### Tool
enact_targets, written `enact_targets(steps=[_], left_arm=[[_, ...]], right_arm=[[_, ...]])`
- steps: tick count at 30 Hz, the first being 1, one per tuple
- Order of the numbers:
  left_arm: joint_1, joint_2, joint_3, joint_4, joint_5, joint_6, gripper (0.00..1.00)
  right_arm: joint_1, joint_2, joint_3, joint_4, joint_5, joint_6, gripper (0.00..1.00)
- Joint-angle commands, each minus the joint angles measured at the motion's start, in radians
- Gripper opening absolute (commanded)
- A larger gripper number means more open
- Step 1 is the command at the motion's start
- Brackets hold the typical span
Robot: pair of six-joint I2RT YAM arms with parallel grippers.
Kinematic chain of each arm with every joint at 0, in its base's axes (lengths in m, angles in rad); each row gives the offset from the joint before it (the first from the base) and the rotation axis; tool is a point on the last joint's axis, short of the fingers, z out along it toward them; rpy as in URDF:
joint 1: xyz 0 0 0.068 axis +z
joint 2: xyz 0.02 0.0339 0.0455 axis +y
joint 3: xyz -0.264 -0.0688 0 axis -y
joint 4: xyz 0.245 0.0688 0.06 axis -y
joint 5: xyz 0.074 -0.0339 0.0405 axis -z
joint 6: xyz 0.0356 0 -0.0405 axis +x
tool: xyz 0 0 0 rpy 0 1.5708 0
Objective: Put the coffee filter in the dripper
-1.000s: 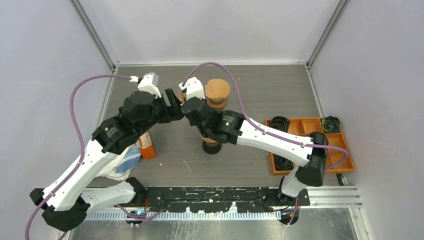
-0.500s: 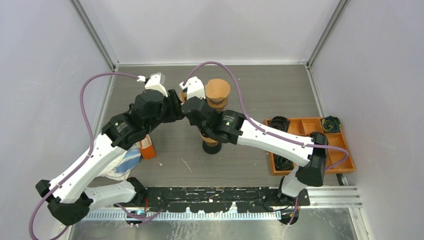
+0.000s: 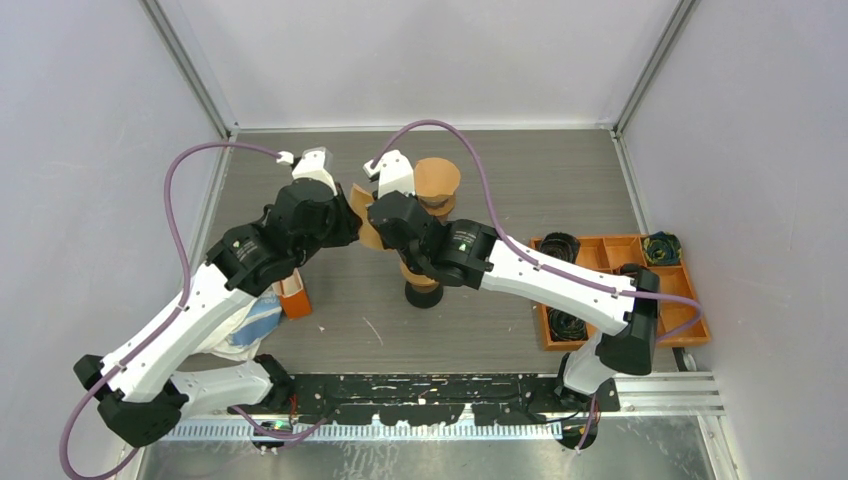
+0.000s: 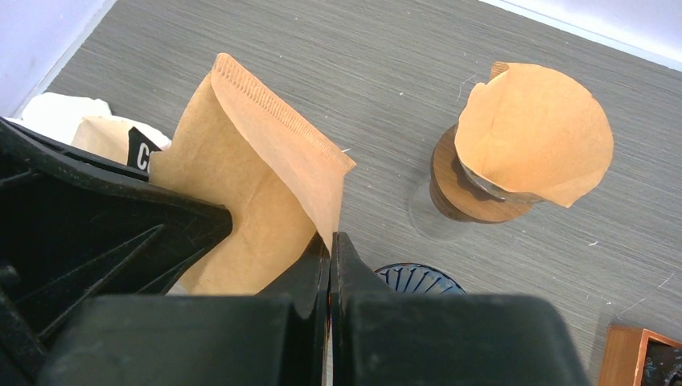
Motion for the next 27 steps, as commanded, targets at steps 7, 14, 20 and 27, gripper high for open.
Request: enact_targets(steps=[7, 14, 20, 27], left_arm=[[-0.007, 0.030, 0.130, -0.132, -0.044, 0.045, 0.04], [-0.007, 0.063, 0.174, -0.202, -0.014, 0.066, 0.04], [-0.007, 0.094, 0.219, -0.249, 0.022, 0.091, 0.04], [-0.007, 0.124, 0.250, -0.251, 0.103, 0.091, 0.05]], right_arm=[[-0.009, -0.071, 0.035, -0.016, 0.001, 0.008, 0.02], [-0.034, -0.109, 0.008, -0.061, -0.040, 0.029, 0.04], [-0.087, -0.145, -0.024, -0.088, -0.107, 0.048, 0.05], [-0.121, -0.163, -0.038, -0.117, -0.207, 0.055, 0.05]])
